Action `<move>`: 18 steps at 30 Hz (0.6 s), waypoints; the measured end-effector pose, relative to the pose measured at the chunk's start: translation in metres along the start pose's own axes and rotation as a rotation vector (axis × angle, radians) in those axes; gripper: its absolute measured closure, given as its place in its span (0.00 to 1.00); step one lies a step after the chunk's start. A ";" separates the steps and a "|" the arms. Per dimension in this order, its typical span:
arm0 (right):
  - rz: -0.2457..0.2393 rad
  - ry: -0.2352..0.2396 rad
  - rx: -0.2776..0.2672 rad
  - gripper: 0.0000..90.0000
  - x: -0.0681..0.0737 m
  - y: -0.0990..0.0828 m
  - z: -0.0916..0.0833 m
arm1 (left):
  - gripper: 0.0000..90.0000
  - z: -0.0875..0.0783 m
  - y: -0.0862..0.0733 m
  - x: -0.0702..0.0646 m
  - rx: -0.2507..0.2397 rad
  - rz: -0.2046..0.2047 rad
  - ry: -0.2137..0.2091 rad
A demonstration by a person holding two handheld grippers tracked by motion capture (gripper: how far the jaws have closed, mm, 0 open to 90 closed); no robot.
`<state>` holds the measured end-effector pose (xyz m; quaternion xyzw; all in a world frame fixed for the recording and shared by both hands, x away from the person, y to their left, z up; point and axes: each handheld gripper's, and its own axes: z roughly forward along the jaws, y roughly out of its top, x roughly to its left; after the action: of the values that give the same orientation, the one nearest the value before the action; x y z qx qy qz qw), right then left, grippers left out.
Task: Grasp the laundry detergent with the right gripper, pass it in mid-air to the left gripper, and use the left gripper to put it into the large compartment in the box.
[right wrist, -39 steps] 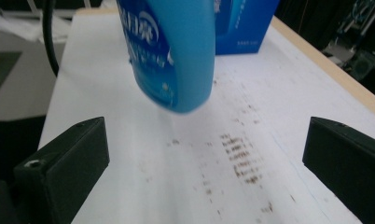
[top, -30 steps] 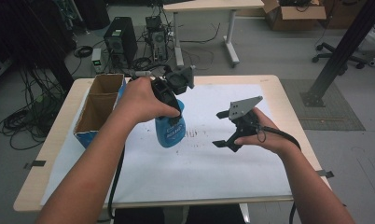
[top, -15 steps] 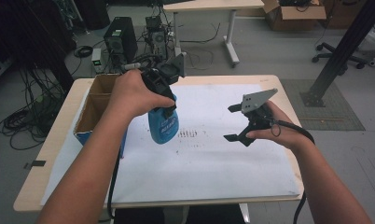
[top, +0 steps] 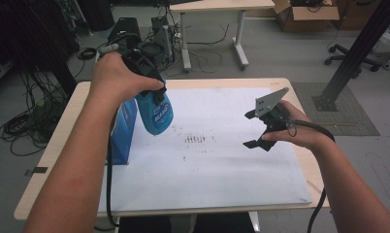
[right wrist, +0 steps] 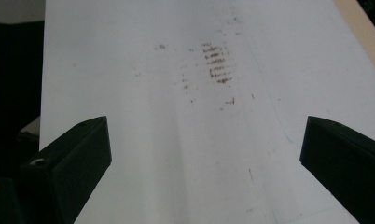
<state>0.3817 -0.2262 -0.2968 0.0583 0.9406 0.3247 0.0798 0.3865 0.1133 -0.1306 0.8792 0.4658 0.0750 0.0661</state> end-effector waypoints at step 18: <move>-0.042 0.054 0.162 0.03 -0.006 0.007 0.003 | 0.43 -0.055 -0.020 0.057 -0.025 -0.209 0.046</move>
<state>0.3884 -0.2200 -0.2946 0.0361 0.9666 0.2472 0.0562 0.3916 0.1743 -0.0769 0.8230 0.5554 0.0937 0.0736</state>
